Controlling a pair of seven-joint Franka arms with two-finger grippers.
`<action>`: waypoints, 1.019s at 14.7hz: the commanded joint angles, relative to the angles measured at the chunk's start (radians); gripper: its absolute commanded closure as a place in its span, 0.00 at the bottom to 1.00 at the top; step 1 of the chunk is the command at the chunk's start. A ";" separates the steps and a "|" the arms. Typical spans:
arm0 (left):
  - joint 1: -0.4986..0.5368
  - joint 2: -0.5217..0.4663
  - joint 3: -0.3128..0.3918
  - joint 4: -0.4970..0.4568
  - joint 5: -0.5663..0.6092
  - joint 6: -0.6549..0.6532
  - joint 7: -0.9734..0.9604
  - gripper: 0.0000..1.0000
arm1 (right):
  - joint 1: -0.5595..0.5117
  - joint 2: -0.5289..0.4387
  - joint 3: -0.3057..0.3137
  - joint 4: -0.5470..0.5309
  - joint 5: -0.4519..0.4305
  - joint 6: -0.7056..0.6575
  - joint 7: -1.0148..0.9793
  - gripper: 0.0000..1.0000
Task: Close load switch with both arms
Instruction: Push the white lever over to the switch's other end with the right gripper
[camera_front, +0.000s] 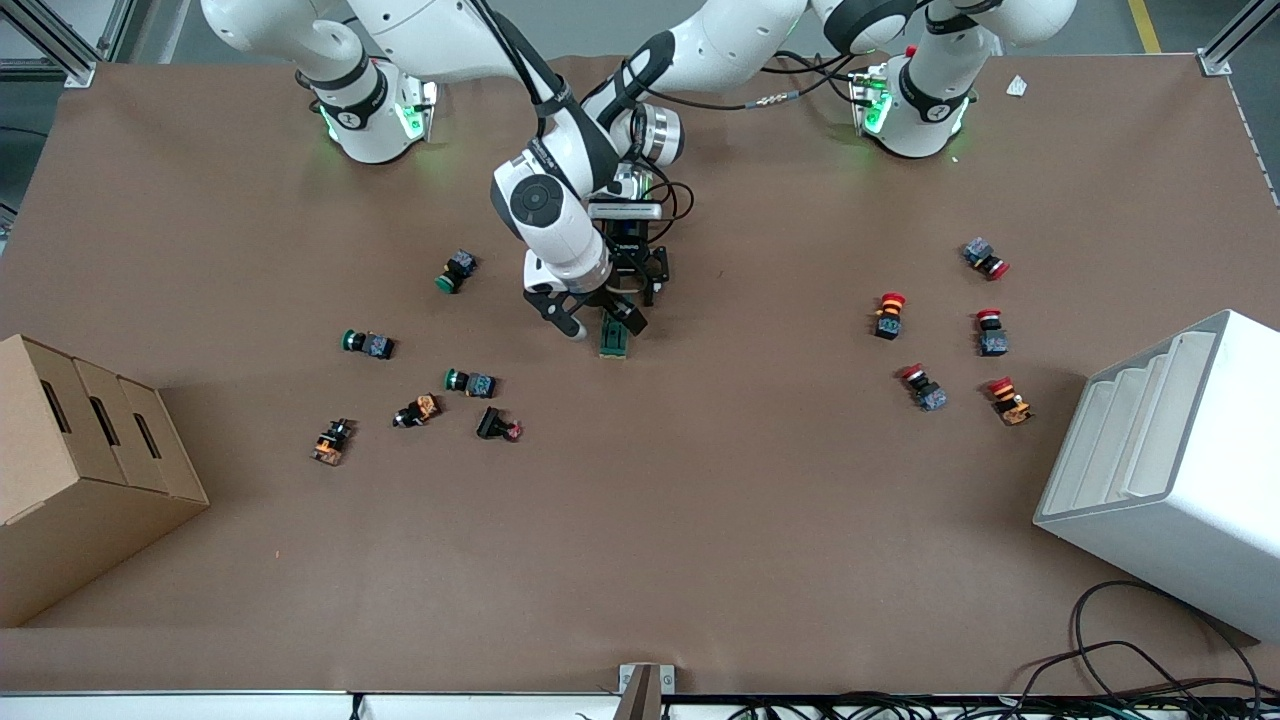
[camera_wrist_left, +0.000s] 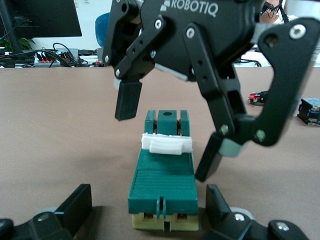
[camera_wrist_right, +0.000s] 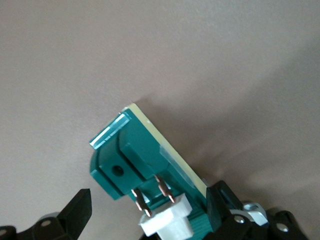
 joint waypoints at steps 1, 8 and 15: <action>0.008 0.071 0.003 0.040 0.029 0.044 -0.032 0.01 | 0.003 0.022 0.011 0.069 0.023 0.016 0.024 0.00; 0.008 0.071 0.003 0.040 0.029 0.044 -0.032 0.01 | -0.013 0.022 0.009 0.102 0.023 -0.044 0.024 0.00; 0.008 0.071 0.003 0.040 0.029 0.044 -0.032 0.01 | -0.072 0.020 0.003 0.219 0.017 -0.245 0.018 0.00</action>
